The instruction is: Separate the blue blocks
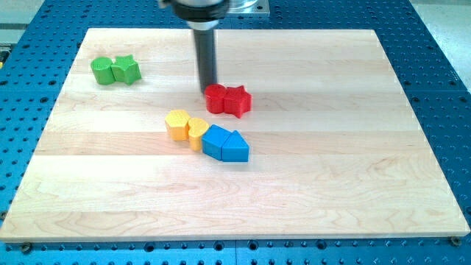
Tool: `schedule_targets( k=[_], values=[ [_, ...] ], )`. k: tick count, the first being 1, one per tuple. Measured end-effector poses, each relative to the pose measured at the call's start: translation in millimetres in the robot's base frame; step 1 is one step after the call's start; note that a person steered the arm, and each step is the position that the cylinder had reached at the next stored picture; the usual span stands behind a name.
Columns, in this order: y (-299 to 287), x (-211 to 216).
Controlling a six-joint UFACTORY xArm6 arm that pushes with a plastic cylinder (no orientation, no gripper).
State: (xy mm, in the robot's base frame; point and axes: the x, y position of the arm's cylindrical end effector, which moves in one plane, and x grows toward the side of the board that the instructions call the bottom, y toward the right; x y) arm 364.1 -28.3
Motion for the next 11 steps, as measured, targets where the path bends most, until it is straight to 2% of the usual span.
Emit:
schedule_targets(
  k=[1, 3, 5, 7, 9, 10, 11],
  values=[
    [-49.9, 8.9],
    [17.1, 73.1],
    [25.8, 141.3],
    [16.0, 140.7],
    [-67.1, 109.0],
    [-92.3, 115.7],
    [-82.7, 160.8]
  ],
)
